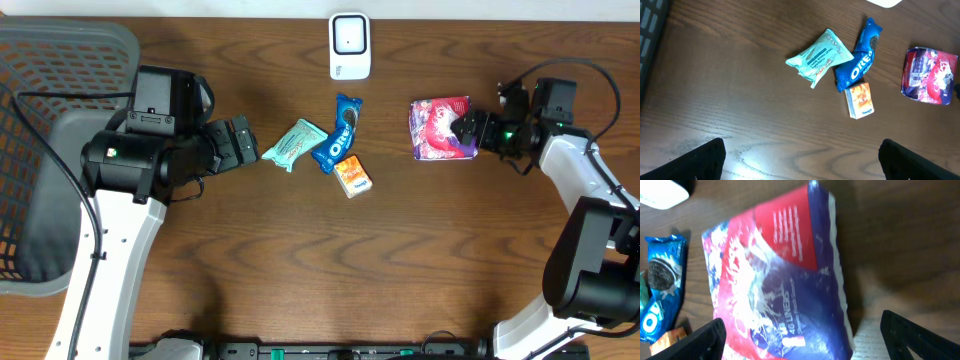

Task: Scan the item barcode
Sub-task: 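Regrasp the pink-purple package with the right gripper and lift it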

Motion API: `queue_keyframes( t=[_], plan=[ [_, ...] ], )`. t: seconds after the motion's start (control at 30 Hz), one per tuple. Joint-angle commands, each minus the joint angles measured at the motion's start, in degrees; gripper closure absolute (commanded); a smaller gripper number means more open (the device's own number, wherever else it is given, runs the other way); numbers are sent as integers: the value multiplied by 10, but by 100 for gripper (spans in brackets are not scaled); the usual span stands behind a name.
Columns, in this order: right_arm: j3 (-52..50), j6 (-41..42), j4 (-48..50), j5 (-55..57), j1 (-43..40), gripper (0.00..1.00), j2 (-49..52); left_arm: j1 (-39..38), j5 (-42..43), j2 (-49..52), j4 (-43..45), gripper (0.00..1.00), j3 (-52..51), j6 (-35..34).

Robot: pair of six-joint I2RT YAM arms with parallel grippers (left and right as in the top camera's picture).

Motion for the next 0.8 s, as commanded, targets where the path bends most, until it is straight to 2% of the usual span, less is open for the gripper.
queue_keyframes(
  t=[0.0,0.23,0.43,0.6,0.7,0.77],
  plan=[
    [-26,2,10,-11,-3,7,-1,2,-6,0,-2,2,4,7],
    [-83,26,76,-12,-3,15,-1,2,-5,0,-1,2,4,7],
    [-101,35,105,-23,-2,13,-1,2,-6,0,-2,2,4,7],
    [-101,44,117,-43,-2,17,-1,2,-6,0,-2,2,4,7],
    [-101,68,133,-48,-1,12,-1,2,-5,0,-2,2,4,7],
    [-101,76,139,-48,1,16,-1,2,-6,0,-2,2,4,7]
  ],
)
